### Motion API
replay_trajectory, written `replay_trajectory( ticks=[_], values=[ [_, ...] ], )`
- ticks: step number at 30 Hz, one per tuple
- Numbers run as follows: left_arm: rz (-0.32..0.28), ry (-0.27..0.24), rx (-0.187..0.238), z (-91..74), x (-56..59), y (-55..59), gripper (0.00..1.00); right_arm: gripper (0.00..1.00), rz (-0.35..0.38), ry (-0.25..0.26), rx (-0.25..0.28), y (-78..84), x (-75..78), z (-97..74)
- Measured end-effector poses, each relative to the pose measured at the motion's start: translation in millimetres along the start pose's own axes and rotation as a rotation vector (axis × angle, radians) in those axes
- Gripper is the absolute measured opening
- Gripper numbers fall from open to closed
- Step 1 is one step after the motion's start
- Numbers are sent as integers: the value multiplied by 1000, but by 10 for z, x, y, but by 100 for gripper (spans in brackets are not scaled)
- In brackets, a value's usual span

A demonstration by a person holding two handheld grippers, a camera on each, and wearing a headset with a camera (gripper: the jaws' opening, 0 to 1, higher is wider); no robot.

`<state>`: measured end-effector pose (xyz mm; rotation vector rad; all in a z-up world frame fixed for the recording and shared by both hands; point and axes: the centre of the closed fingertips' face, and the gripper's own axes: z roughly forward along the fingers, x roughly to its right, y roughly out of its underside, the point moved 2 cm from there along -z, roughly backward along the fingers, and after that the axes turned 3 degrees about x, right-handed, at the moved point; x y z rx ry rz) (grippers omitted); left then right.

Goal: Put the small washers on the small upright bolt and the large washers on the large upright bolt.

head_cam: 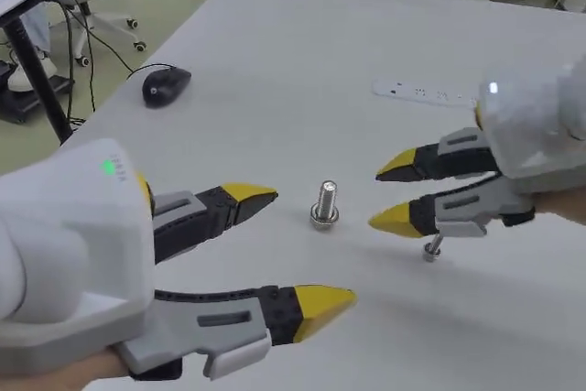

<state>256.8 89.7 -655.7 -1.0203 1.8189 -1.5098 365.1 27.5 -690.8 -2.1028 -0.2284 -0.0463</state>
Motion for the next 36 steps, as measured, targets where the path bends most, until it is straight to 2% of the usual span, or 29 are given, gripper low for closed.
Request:
replay_trajectory(
  ticks=[2,5,6,8,10,13,15,17,24,30,32,34,36],
  values=[
    [1,-4,-6,-8,-13,11,61,36,68,15,114,-57,-128,-130],
    [0,-5,-9,-19,-20,24,61,42,146,62,186,13,-280,-325],
    [0,-6,-9,-21,-21,26,61,45,186,78,224,36,-367,-410],
    [2,-6,-13,-27,-20,30,61,49,239,104,237,126,-498,-542],
    [6,-3,-15,-28,-11,23,61,49,246,136,222,219,-584,-653],
    [12,-2,-15,-28,1,10,61,49,322,185,269,286,-740,-840],
    [17,2,-17,-27,20,6,61,49,316,208,258,340,-813,-921],
    [24,10,-24,-30,52,5,61,49,332,233,273,338,-870,-980],
    [39,21,-13,-63,147,-58,61,49,322,285,321,193,-972,-1089],
    [49,20,-10,-126,173,-79,61,49,331,318,368,75,-1049,-1121],
    [50,16,-6,-146,173,-91,61,49,333,335,420,-29,-1079,-1138],
    [45,16,8,-169,181,-116,61,49,336,345,439,-84,-1110,-1138],
    [38,14,11,-186,191,-130,60,48,356,358,493,-187,-1128,-1148]
  ],
)
